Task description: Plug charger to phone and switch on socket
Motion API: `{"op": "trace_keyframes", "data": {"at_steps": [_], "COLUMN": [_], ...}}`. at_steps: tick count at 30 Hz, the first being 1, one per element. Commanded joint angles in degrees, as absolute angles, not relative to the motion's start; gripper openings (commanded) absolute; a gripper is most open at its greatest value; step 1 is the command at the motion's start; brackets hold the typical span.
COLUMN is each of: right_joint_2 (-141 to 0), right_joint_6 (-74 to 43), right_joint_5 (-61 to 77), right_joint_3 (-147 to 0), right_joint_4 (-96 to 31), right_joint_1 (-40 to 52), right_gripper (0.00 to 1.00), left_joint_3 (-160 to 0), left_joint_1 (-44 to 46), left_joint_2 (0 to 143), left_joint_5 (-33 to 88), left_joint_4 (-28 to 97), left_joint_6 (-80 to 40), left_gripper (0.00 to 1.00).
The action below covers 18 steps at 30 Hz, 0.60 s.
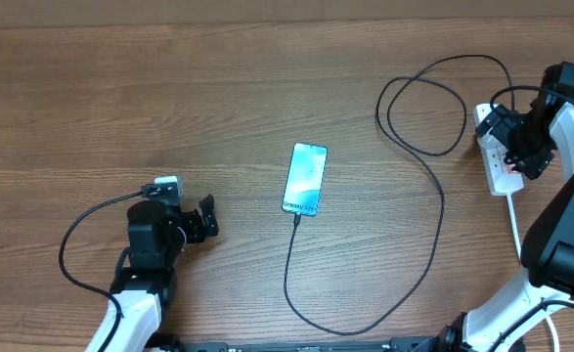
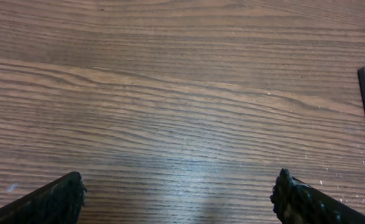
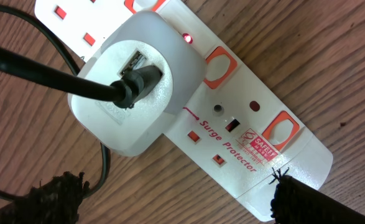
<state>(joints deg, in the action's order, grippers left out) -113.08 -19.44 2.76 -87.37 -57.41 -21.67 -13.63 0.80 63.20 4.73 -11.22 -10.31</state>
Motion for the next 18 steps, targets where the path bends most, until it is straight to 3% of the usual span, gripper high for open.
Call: {"op": "trace_keyframes", "data": {"at_steps": [1,11,18], "right_joint_2": [-111.94,-111.94,-111.94], "right_joint_6": [-19.22,-19.22,-19.22], "right_joint_5": [3.11,3.11,3.11], "right_joint_3": [-87.42,-87.42,-87.42], "right_joint_4": [-57.1,-57.1,-57.1], "right_joint_1": [-21.76,-21.76,-21.76], "right_gripper": [1.0,1.0,1.0], "left_joint_3": [-12.25,-1.5,-0.27], "left_joint_1": [0.34,-1.15,-3.86], "left_joint_2": [62.33,58.39,54.81], "left_joint_5": [6.42,6.46,7.11], "left_joint_4": [-12.64,-26.83,-23.9], "left_joint_6": [-9.41,-10.0,-11.62], "left_gripper": [0.99,1.0,0.99]}}
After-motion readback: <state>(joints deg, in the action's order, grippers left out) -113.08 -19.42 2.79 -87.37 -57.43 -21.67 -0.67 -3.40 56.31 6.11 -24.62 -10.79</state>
